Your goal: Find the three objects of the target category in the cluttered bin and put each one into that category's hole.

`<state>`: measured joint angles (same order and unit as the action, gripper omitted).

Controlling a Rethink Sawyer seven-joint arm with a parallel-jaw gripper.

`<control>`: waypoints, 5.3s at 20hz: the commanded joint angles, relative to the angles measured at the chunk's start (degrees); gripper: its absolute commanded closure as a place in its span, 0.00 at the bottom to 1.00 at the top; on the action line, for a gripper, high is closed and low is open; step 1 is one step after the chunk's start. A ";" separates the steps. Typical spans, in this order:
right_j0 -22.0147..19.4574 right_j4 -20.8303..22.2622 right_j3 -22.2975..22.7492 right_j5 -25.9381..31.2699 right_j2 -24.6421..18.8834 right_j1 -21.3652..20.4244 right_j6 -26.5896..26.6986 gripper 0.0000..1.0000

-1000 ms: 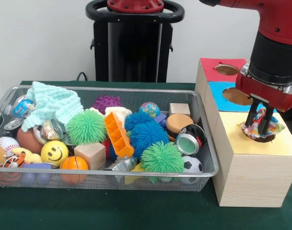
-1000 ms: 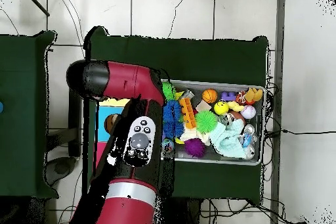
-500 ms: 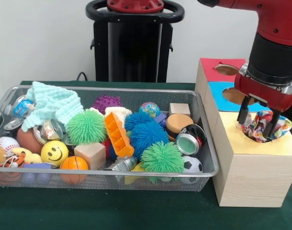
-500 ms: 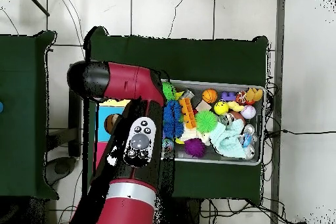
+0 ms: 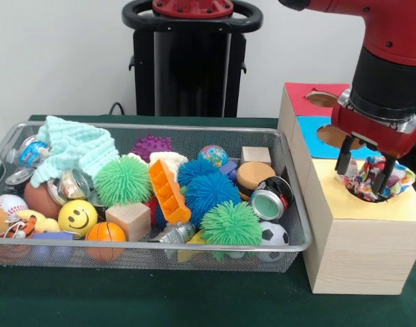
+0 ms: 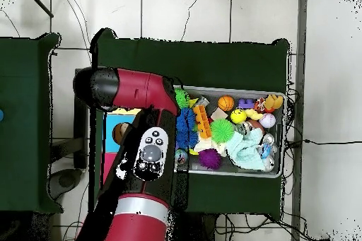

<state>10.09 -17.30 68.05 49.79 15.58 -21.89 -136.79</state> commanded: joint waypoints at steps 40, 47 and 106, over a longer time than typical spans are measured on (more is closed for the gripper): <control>-2.07 0.09 3.00 7.19 -1.28 -2.20 -7.10 1.00; -0.55 -0.17 2.69 6.33 0.10 -0.77 -10.92 1.00; 1.13 -2.05 -0.19 -4.96 1.26 9.16 -10.96 1.00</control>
<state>12.58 -19.20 65.81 47.01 18.97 -15.49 -136.79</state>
